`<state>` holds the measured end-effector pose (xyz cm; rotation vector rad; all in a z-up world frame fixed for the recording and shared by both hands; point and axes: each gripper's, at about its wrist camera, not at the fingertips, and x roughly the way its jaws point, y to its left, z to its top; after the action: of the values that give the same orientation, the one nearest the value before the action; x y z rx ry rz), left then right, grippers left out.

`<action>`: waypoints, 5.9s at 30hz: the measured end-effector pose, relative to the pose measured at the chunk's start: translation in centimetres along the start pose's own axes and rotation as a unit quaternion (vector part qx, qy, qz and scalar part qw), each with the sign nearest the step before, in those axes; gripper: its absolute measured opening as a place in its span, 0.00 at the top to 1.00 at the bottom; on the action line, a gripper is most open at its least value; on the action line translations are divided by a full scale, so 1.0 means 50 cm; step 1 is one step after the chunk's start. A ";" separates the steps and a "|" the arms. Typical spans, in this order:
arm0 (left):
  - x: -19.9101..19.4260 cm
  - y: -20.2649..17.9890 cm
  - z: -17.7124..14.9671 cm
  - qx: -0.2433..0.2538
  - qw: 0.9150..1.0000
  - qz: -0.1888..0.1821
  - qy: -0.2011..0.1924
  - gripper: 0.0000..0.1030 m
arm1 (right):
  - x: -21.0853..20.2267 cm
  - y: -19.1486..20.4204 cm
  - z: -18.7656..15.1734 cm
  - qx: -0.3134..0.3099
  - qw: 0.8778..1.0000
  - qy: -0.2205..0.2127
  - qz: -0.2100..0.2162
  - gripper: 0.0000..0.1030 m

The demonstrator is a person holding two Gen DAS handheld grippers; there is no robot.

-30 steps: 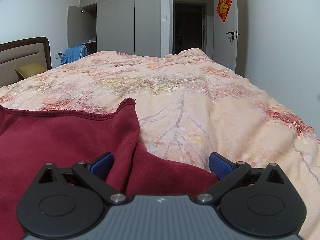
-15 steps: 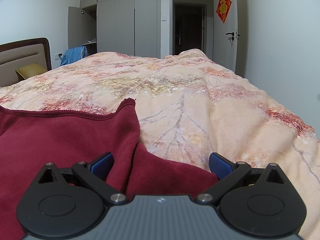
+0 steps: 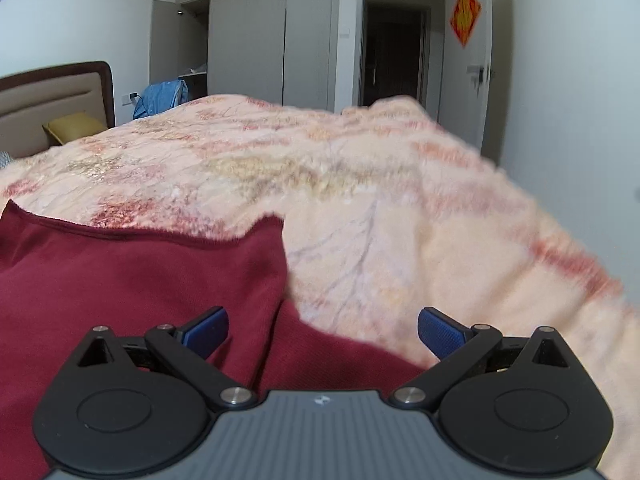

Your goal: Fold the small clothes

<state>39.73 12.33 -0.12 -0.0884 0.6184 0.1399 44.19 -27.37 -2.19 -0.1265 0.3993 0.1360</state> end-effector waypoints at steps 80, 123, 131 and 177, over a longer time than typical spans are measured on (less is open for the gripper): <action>-0.053 -0.014 -0.217 -0.321 0.944 -0.057 -0.056 0.43 | -0.184 0.325 -0.197 -0.078 0.991 -0.103 0.036 0.00; -0.141 -0.476 -0.140 0.036 0.939 -0.340 0.025 0.29 | -0.446 0.020 -0.291 0.072 0.995 0.003 -0.073 0.00; -0.186 -0.416 -0.136 -0.024 0.951 -0.307 -0.010 0.05 | -0.437 0.028 -0.280 0.070 0.995 0.001 -0.075 0.00; -0.100 -0.277 -0.188 -0.099 0.984 -0.134 0.057 0.01 | -0.366 0.022 -0.143 0.092 0.994 -0.052 0.022 0.35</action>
<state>32.49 -3.01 -4.26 -0.3717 0.7004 -0.0653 24.61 -29.31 -1.58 0.0708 0.3089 0.1473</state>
